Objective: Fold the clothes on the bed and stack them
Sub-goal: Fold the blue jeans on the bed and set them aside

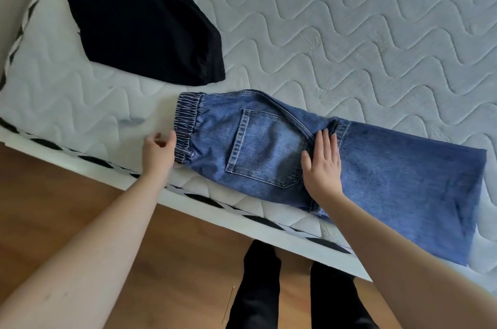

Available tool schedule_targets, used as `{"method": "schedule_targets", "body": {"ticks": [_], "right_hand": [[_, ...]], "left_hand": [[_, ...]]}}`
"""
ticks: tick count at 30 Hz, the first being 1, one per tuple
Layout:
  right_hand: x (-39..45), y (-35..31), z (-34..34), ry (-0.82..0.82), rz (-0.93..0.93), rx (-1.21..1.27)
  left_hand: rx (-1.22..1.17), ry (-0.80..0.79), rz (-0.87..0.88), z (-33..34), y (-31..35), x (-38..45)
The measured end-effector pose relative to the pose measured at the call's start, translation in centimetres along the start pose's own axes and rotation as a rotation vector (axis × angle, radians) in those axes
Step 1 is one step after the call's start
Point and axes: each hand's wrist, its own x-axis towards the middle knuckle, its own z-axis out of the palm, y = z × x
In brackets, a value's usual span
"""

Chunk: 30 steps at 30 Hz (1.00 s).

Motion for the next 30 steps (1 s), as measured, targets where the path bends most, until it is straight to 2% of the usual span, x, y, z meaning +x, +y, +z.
{"method": "schedule_targets", "body": {"ticks": [7,9,13,16,22,26,30], "right_hand": [[-0.3,0.1,-0.8,0.029,-0.004,0.196],[-0.6,0.1,-1.3,0.048,0.02,0.337],[-0.8,0.5,-2.3,0.028,0.069,0.59],[-0.6,1.1,-2.9,-0.021,0.099,0.737],[0.6,2.4,-4.4,-0.124,0.21,1.007],[2.4,4.0,-6.1,-0.228,0.322,1.277],[1.9,4.8,-8.2,-0.302,0.313,1.336]], "left_hand": [[-0.1,-0.505,-0.102,-1.9,0.2,2.3],[-0.085,-0.568,-0.076,-2.1,1.0,2.0],[-0.222,-0.613,-0.021,-3.0,3.3,0.0],[-0.301,-0.699,0.087,-4.5,6.4,-3.1],[-0.296,-0.955,0.409,-6.2,14.0,-11.7],[-0.328,-1.084,0.499,-5.1,18.3,-16.9],[-0.234,-1.158,0.603,-2.9,21.4,-21.3]]}}
